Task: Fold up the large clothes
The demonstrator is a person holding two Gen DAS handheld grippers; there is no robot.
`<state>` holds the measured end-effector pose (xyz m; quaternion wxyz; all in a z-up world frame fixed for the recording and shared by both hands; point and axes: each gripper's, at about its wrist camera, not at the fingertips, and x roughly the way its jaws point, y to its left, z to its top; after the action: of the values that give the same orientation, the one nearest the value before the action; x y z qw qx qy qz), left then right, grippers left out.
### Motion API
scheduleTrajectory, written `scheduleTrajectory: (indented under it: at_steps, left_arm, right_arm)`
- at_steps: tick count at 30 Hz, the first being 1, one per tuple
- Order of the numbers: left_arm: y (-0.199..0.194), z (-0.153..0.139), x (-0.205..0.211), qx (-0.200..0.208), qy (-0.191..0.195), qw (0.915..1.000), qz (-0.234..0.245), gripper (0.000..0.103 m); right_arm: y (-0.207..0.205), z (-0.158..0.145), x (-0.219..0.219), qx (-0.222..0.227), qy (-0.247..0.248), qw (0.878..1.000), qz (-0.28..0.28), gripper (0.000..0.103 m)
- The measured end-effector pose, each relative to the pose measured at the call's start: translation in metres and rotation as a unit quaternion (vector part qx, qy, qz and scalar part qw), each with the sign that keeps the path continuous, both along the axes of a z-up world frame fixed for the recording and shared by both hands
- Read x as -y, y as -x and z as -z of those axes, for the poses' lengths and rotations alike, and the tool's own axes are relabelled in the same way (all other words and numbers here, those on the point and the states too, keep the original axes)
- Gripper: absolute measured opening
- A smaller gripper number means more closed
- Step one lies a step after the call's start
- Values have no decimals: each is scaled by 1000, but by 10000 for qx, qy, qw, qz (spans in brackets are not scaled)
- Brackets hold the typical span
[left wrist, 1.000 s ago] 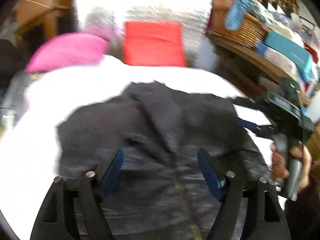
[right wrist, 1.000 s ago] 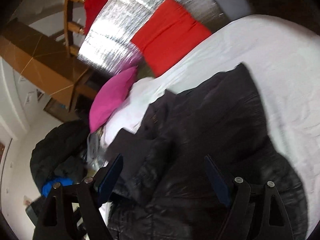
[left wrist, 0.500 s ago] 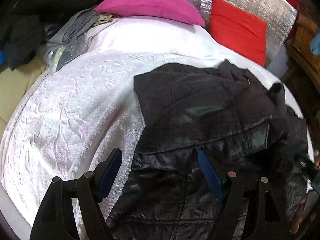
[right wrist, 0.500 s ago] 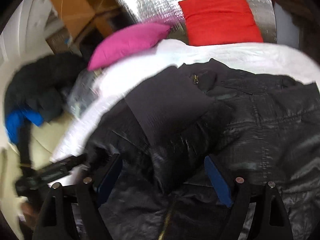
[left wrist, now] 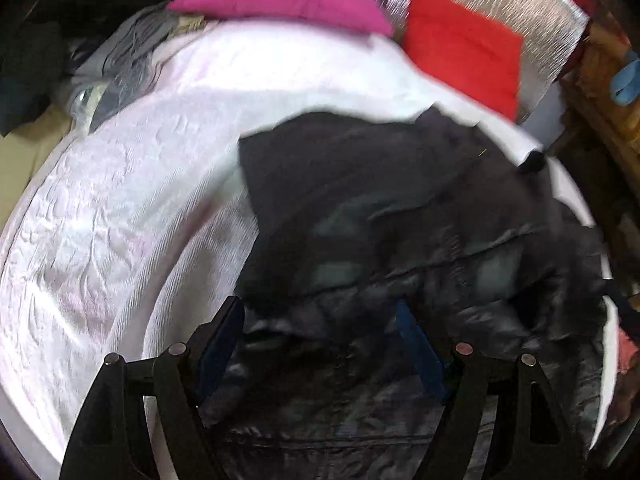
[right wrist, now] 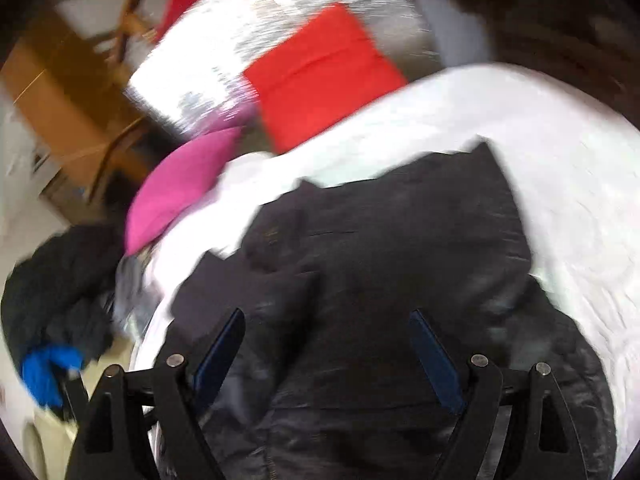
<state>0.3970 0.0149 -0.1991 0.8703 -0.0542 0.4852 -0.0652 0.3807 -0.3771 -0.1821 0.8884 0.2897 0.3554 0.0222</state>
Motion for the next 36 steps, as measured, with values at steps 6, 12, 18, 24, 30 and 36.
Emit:
scheduleTrajectory:
  at_steps: [6,12,18,24,30,36]
  left_arm:
    - [-7,16,9,-372,-548,9978,66,79]
    - [-14,33,12,-759,-516,9956,199,79]
    - [-21,31,-4,-847,-277,9959,156,79]
    - [-15,31,-19,-926,-121,9956,72,79]
    - [2,16,-20,-762,-56,9970,124,79]
    - [13,0,-31,-445,-144,9989,78,79]
  right_arm:
    - [-34,-16,-74,61,-51,9952,-975,87]
    - [-101,-43,-130,-182,562,9956,-724,87]
    - [-134,-25,-172,-698,2743,9563,-737,86]
    - [-72,-17,-86,-967,2441,9641,-382,85]
    - [3,-5,23,-970,499,9938,211,86]
    - [25,37,70,-467,-1957,9794,160,86]
